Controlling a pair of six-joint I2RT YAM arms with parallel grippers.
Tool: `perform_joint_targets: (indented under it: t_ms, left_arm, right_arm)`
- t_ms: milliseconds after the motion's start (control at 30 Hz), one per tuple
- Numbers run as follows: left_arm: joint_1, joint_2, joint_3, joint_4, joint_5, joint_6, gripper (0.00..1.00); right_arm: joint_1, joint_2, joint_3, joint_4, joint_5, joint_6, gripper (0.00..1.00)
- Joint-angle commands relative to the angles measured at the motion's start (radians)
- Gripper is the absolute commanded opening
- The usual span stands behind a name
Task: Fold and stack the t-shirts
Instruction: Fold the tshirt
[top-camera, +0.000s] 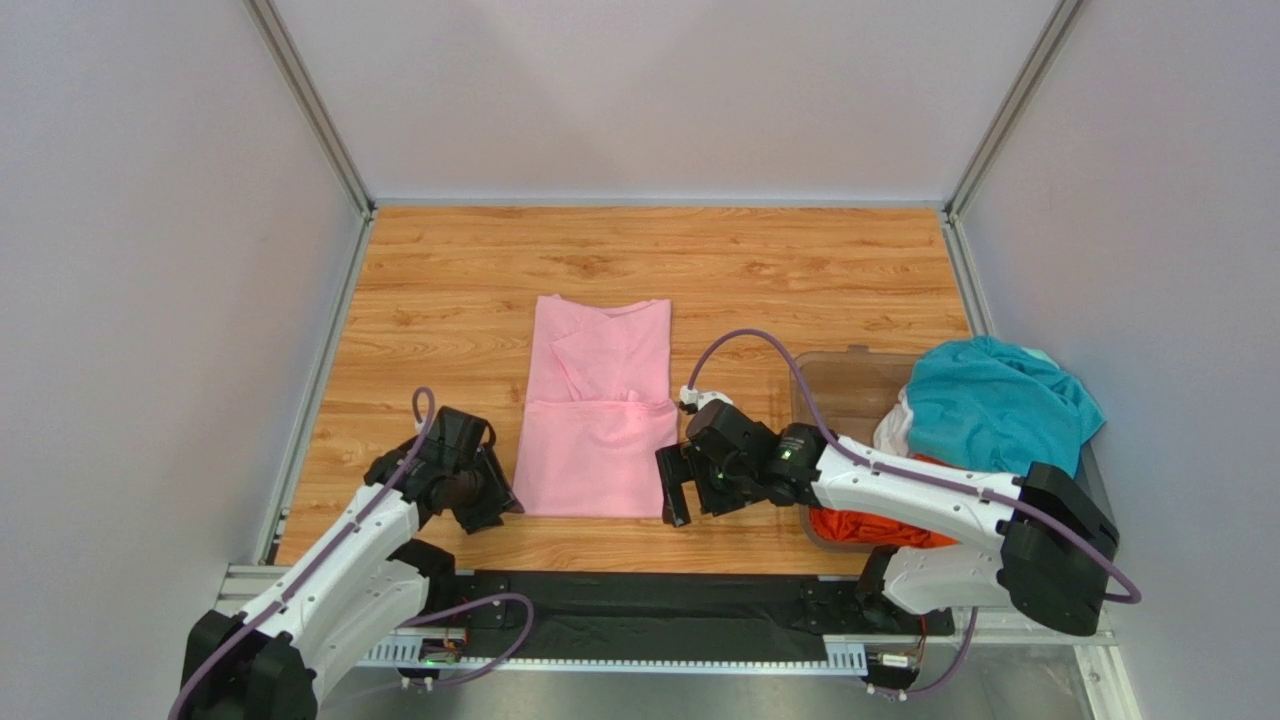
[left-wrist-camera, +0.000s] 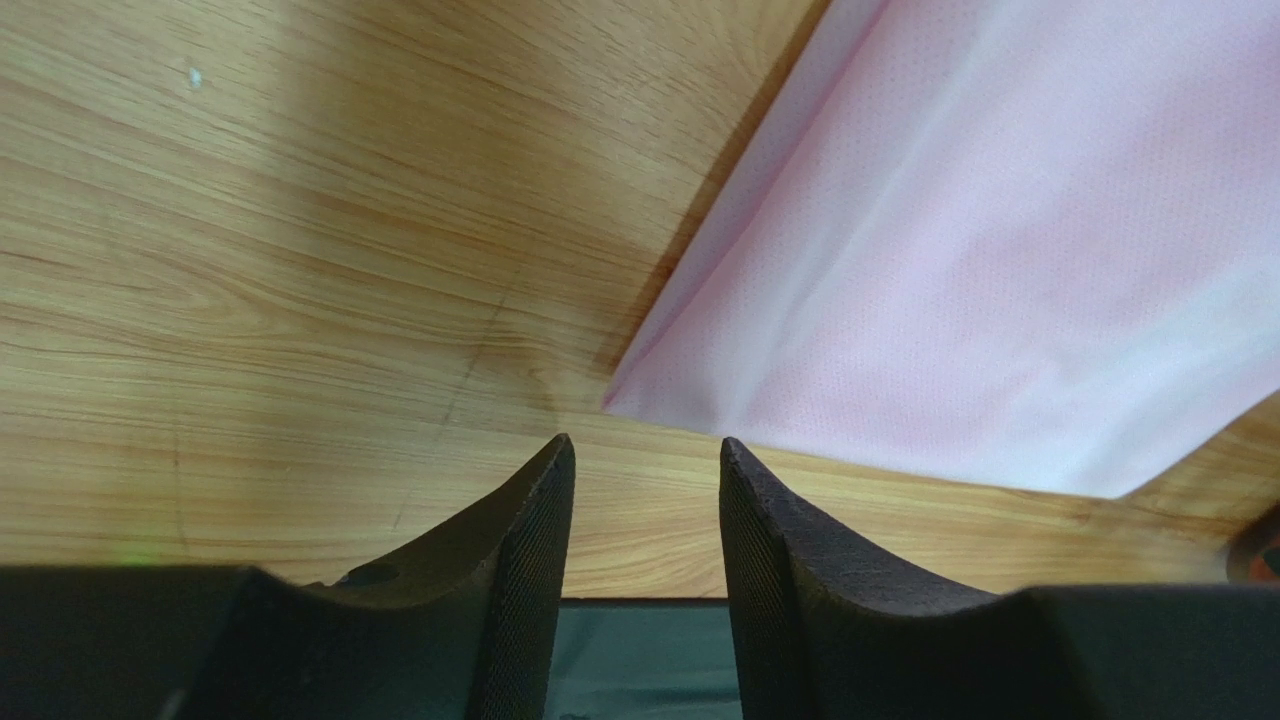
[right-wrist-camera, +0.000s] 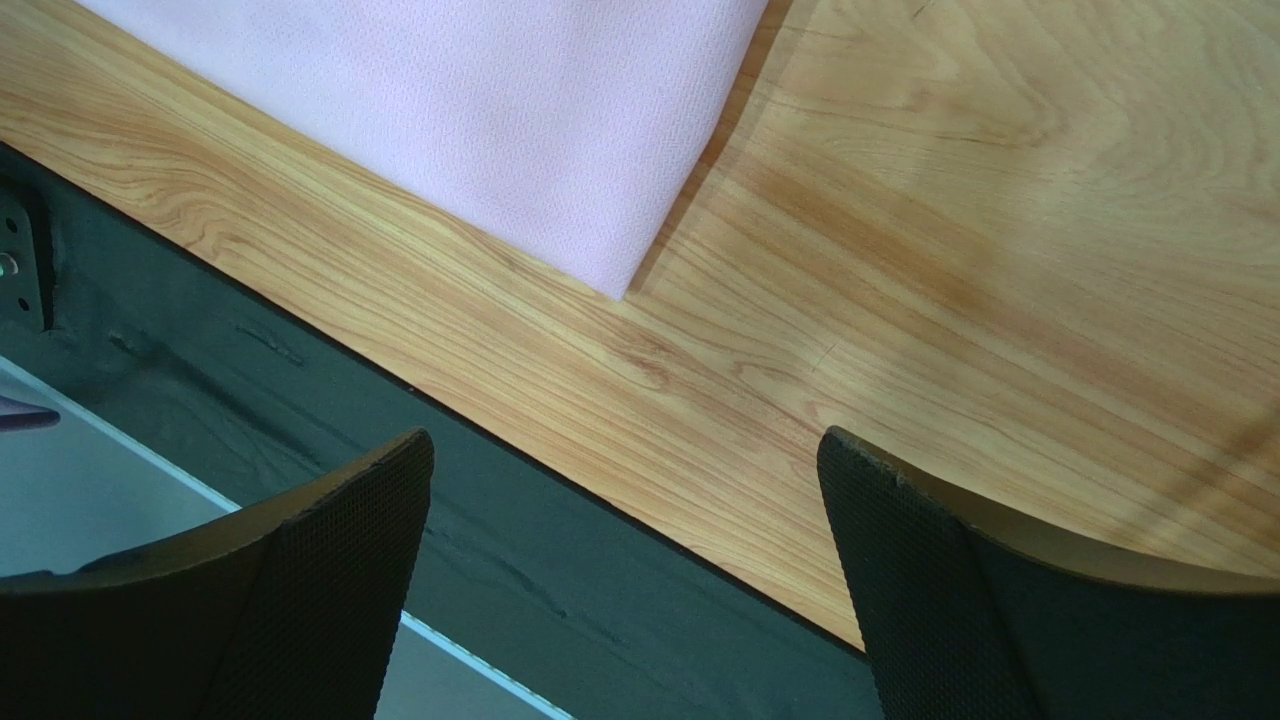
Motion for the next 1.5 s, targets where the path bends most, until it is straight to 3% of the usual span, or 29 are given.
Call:
perform_joint_targets:
  t_ms: [0, 267, 400, 600, 667, 767, 800, 1100, 1200, 1467]
  left_arm:
    - [0.002, 0.023, 0.017, 0.015, -0.047, -0.014, 0.47]
    - [0.002, 0.119, 0.040, 0.042, -0.035, 0.014, 0.22]
    - [0.002, 0.127, 0.043, 0.048, -0.046, 0.023, 0.22]
    - [0.002, 0.142, 0.046, 0.068, -0.047, 0.043, 0.00]
    - [0.002, 0.149, 0.043, 0.086, -0.031, 0.056, 0.00]
    - [0.002, 0.147, 0.037, 0.114, -0.001, 0.061, 0.00]
    - [0.002, 0.147, 0.037, 0.118, 0.005, 0.061, 0.00]
    - [0.002, 0.132, 0.031, 0.118, 0.009, 0.054, 0.00]
    - [0.002, 0.118, 0.028, 0.117, 0.009, 0.049, 0.00]
    - [0.002, 0.081, 0.014, 0.117, 0.012, 0.049, 0.00]
  right_arm:
    - [-0.001, 0.011, 0.031, 0.029, -0.014, -0.007, 1.00]
    - [0.000, 0.060, 0.042, 0.030, -0.019, -0.014, 1.00]
    - [0.000, 0.088, 0.047, 0.036, -0.026, -0.027, 1.00]
    - [-0.001, 0.131, 0.031, 0.088, -0.029, -0.075, 0.96]
    - [0.000, 0.155, 0.037, 0.102, -0.029, -0.093, 0.93]
    - [0.002, 0.194, 0.063, 0.107, -0.042, -0.118, 0.81]
    - [0.000, 0.205, 0.076, 0.108, -0.048, -0.122, 0.72]
    - [0.042, 0.303, 0.103, 0.124, -0.080, -0.116, 0.44]
    - [0.049, 0.327, 0.108, 0.125, -0.074, -0.101, 0.38]
    - [0.049, 0.353, 0.126, 0.125, -0.011, -0.106, 0.34]
